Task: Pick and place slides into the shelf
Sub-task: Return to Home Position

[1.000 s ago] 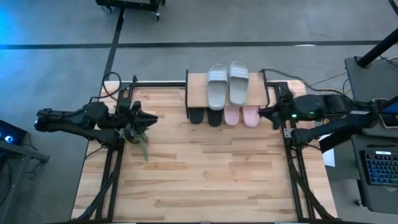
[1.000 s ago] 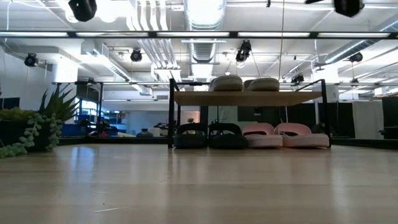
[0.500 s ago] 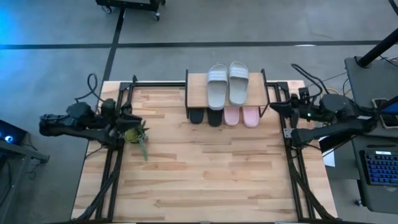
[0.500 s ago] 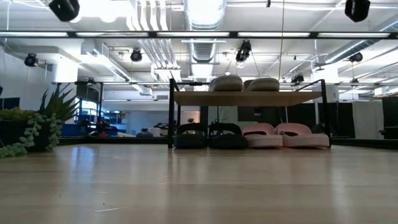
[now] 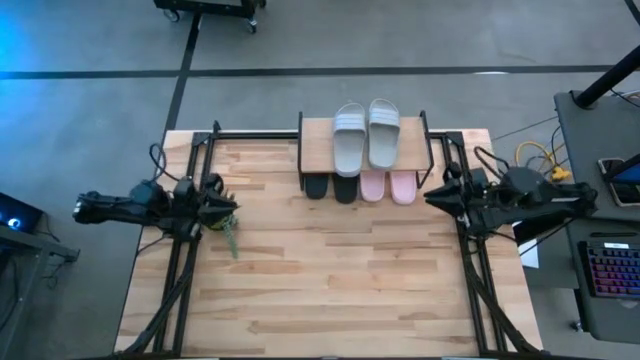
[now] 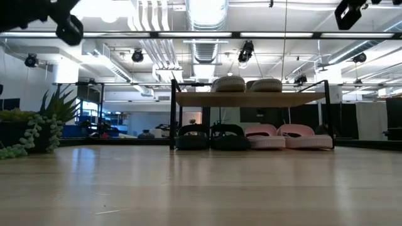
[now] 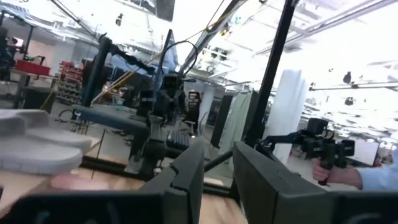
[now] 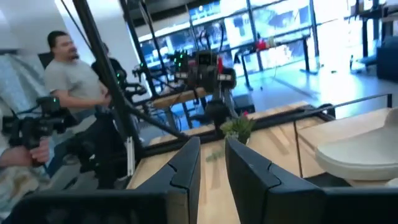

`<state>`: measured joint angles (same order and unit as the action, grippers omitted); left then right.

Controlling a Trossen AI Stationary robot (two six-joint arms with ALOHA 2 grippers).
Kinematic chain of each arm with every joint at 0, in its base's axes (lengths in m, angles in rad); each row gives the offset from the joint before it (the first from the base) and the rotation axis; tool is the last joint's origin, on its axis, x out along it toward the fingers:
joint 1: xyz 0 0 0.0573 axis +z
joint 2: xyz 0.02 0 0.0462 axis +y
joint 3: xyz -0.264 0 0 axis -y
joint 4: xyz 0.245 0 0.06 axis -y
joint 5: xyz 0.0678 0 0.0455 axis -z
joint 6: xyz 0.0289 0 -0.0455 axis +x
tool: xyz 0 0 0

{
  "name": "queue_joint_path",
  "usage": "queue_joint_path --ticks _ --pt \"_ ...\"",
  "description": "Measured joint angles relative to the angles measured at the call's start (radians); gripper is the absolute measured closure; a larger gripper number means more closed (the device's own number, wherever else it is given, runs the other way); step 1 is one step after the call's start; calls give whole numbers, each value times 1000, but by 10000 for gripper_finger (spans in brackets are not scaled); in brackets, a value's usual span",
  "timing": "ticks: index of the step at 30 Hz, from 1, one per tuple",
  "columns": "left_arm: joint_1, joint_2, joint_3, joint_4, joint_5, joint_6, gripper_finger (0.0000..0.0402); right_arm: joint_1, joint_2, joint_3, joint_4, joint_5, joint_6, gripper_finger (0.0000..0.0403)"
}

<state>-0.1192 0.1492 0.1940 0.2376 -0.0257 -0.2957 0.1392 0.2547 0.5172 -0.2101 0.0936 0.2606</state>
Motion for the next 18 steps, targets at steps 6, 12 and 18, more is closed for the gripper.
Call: queue_joint_path --ticks 6,12,18 --pt "0 -88 -110 6 0 -12 330 0 -116 -138 38 2 -2 335" --pt "0 -122 -165 -3 6 -13 330 0 -257 -225 46 15 16 335" --pt "0 -118 -169 -88 7 -40 330 -2 -244 -251 64 122 -6 335"
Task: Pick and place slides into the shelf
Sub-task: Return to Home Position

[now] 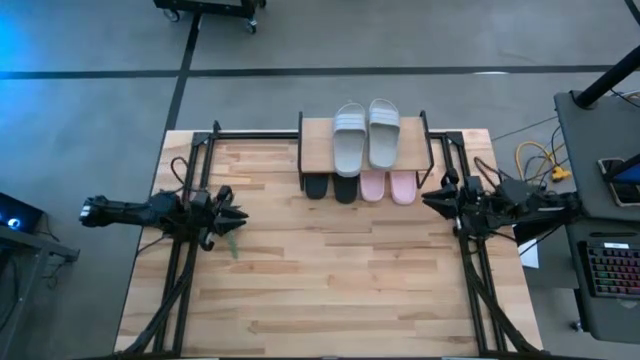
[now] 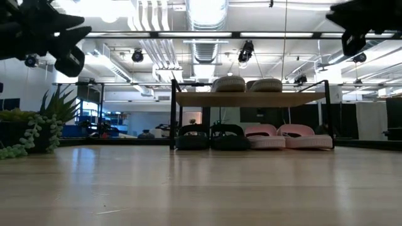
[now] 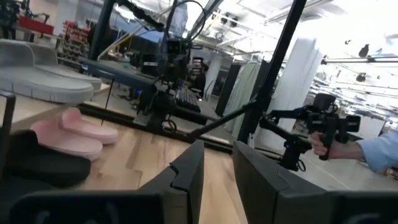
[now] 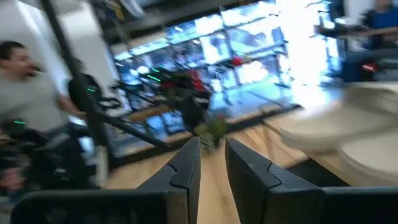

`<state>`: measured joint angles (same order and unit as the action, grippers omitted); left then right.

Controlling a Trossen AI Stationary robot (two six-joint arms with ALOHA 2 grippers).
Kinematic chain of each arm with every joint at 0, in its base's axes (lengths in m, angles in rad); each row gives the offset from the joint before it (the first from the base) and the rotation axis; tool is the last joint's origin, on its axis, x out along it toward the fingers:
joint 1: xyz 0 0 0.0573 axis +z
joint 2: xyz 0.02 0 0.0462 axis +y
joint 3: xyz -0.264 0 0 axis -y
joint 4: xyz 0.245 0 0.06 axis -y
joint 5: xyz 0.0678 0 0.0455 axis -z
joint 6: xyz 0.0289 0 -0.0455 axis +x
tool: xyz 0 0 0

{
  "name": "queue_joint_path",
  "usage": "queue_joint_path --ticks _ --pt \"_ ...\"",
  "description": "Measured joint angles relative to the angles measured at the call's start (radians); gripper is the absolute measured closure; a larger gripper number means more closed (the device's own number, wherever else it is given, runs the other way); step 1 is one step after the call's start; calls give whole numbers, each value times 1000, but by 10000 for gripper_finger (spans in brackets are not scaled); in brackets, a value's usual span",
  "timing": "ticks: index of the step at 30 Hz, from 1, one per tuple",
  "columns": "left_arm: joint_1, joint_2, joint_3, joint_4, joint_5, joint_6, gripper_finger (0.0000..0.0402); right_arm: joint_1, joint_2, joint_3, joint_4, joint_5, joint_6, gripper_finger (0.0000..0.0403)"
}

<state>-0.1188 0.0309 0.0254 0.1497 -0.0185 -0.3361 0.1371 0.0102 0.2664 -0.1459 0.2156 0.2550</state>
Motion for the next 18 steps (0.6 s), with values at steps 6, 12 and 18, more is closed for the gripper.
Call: queue_joint_path --ticks 6,12,18 --pt "0 1 -11 -35 16 -26 330 0 -9 -24 -13 22 13 335" --pt "0 -1 -16 -88 22 -50 330 0 -10 -48 -14 21 40 335" --pt "0 6 -17 -107 19 -60 330 0 -10 -83 -14 12 102 335"
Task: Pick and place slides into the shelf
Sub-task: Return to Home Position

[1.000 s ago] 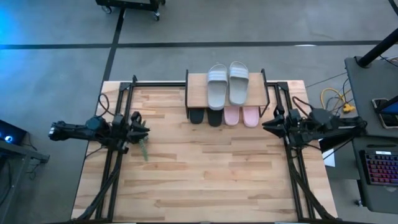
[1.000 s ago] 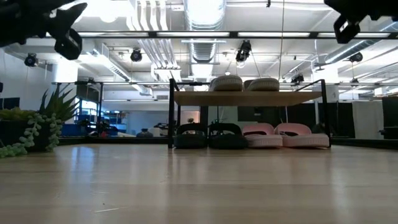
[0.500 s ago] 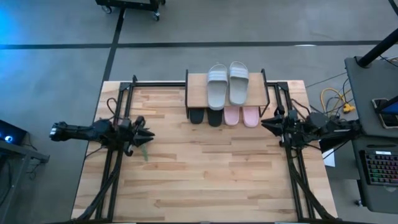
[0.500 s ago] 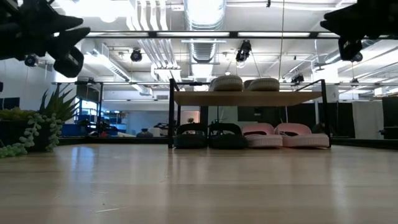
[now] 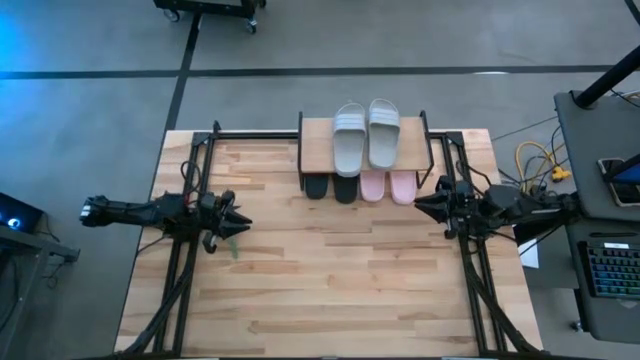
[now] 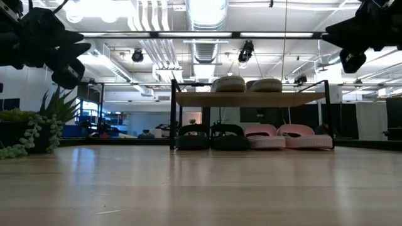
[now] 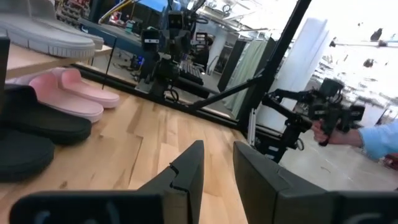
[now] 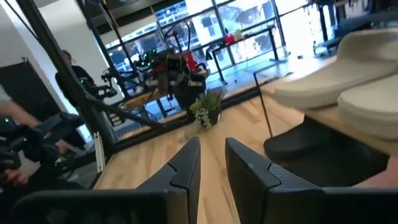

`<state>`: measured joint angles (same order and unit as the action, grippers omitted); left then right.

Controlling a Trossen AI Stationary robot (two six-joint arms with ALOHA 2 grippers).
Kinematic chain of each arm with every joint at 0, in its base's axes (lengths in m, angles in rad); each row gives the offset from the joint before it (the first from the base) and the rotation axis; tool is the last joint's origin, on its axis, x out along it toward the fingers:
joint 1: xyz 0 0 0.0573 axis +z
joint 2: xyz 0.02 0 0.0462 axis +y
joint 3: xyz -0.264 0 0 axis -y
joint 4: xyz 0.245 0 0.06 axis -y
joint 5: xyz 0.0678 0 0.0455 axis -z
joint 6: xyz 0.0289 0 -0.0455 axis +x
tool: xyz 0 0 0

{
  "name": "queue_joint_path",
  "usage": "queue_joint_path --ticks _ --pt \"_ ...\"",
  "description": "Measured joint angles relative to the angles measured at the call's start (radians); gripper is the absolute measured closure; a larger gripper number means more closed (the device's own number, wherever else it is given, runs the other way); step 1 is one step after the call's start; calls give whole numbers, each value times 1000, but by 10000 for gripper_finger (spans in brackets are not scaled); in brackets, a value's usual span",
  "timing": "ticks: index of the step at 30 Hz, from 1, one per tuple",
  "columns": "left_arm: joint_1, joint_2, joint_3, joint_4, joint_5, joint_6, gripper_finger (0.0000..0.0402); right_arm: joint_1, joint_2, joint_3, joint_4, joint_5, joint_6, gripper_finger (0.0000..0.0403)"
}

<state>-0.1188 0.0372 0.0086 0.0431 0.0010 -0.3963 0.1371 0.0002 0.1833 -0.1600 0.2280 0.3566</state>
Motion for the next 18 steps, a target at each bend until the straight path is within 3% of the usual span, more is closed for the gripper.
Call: queue_joint_path --ticks 9,18 --pt "0 4 -1 0 -1 -16 330 0 0 -36 -3 -107 -84 335" --pt "0 8 -2 1 -1 -16 330 0 10 -40 -47 -52 -122 335"
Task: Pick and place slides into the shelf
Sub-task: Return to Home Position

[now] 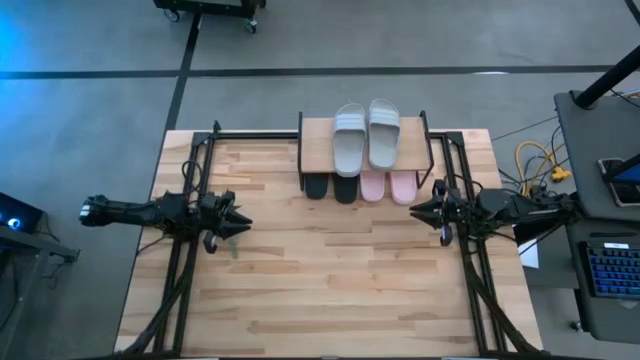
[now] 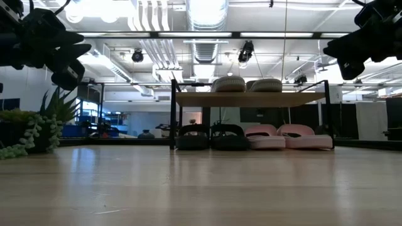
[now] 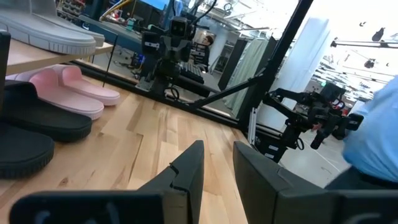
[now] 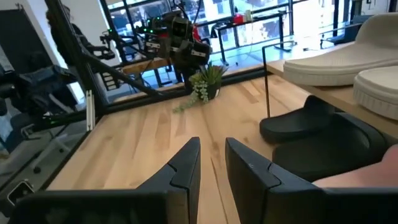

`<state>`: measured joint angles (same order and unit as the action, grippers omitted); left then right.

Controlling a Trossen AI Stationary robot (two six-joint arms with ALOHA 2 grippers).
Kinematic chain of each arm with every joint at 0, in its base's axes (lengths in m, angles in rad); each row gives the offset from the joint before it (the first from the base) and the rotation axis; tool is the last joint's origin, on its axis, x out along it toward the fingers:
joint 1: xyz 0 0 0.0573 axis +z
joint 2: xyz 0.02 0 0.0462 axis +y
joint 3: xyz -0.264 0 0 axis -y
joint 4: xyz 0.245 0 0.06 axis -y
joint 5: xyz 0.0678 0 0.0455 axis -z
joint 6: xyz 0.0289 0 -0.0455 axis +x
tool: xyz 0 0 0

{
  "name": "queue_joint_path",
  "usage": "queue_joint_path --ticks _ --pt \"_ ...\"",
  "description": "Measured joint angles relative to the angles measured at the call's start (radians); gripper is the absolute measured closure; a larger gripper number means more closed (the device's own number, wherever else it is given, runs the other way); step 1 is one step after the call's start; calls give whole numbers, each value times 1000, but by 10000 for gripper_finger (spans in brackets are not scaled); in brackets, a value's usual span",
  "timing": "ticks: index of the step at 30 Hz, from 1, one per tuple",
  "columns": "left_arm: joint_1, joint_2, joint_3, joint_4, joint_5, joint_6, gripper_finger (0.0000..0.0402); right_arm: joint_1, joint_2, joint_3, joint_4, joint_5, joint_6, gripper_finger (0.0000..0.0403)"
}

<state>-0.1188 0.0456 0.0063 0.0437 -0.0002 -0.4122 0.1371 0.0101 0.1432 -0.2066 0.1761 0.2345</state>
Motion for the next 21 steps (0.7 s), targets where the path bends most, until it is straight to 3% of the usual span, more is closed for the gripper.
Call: queue_joint_path --ticks 21 --pt "0 13 -1 0 0 0 330 0 2 3 2 0 0 335"
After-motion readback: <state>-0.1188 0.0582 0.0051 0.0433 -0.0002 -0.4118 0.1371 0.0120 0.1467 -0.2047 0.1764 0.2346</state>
